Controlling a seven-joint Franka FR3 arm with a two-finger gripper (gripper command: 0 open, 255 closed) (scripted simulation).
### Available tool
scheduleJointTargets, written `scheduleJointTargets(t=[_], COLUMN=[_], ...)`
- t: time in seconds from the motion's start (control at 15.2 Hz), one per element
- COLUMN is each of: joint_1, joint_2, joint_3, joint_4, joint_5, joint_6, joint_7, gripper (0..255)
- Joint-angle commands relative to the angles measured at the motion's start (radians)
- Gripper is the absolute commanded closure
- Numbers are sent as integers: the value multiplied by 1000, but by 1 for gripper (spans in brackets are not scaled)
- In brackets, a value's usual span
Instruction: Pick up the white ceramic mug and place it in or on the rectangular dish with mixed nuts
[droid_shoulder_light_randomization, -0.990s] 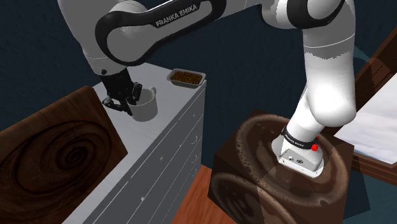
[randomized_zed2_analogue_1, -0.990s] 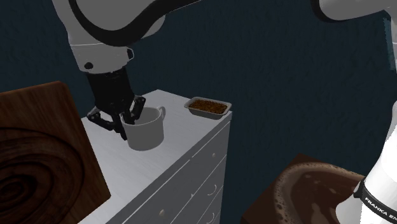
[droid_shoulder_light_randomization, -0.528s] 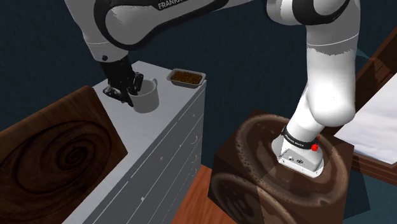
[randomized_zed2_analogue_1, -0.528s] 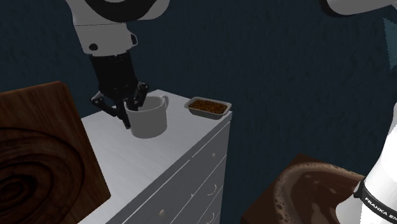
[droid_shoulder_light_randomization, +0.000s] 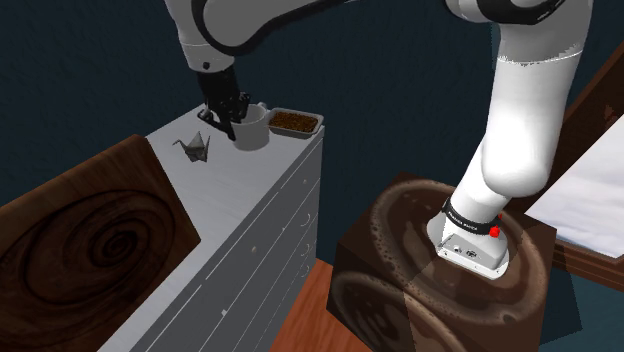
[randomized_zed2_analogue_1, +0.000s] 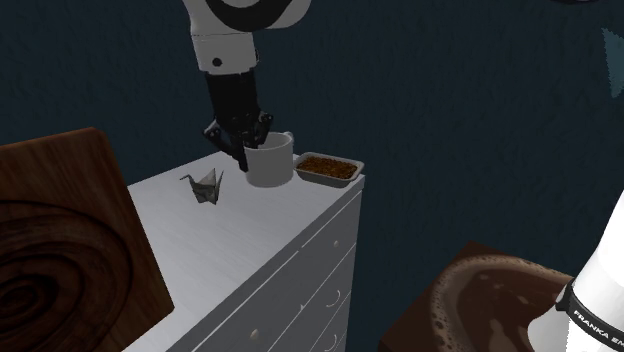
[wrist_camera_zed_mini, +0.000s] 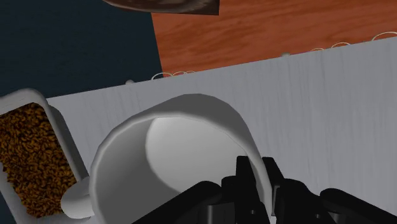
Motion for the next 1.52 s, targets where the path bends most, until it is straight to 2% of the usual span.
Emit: scheduleJointTargets(t=[0.0, 0.53, 1.06, 1.25, 1.45], joint_1=[-37, -162, -270, -306, -312], joint_2=[-28, -82, -73, -54, -47], joint_3=[-11, -70, -135, -159, -164], joint_4=[-31, -87, -63, -33, -49], joint_5=[14, 44, 50, 48, 45], joint_6=[10, 30, 26, 19, 43], joint_7=[-49, -234, -410, -472, -479], gripper=[255, 255, 255, 255, 255])
